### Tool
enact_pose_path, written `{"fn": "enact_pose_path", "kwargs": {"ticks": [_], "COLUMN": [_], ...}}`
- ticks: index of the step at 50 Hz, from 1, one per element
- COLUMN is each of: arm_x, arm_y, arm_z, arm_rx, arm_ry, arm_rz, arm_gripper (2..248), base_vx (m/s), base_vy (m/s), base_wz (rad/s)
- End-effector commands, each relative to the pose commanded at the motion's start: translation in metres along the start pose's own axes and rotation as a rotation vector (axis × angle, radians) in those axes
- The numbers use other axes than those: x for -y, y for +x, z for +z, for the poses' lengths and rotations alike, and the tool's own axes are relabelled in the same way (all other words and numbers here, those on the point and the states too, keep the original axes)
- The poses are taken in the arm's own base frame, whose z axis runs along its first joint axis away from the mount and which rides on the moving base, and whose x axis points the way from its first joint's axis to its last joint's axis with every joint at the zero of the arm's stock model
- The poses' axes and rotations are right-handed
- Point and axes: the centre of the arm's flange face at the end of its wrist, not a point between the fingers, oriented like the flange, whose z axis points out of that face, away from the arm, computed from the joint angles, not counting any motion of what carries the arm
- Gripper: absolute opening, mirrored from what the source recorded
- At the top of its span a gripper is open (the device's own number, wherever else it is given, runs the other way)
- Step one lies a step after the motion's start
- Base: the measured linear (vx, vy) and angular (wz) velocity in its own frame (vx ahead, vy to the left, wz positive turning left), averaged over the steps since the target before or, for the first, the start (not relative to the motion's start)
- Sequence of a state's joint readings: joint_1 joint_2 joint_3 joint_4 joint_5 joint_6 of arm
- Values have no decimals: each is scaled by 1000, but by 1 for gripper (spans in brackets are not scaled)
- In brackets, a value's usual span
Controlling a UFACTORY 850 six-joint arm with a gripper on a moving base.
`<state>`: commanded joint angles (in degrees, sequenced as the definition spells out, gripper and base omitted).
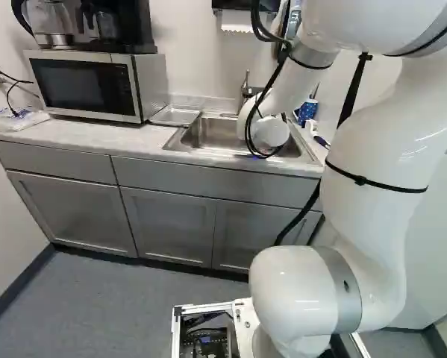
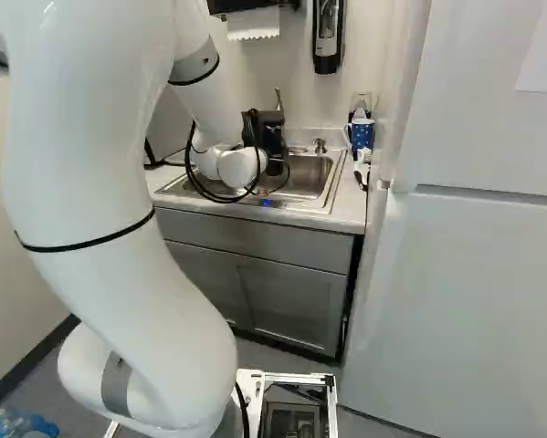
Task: Rinse the cup and place it in the tray
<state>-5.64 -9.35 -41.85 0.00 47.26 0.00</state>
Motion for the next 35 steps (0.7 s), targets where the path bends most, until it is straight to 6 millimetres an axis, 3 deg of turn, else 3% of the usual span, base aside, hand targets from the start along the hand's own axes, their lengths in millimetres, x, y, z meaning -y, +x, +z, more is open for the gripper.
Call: {"fn": "enact_pose_path", "kwargs": {"ticks": [35], "arm_x": [0], "arm_y": [0], "arm_z": [0], "arm_rx": [0], "arm_ry": [0], "arm_rz": [0], "arm_gripper": [124], "base_vx": [0], "base_vy": [0], "base_wz": [0]}}
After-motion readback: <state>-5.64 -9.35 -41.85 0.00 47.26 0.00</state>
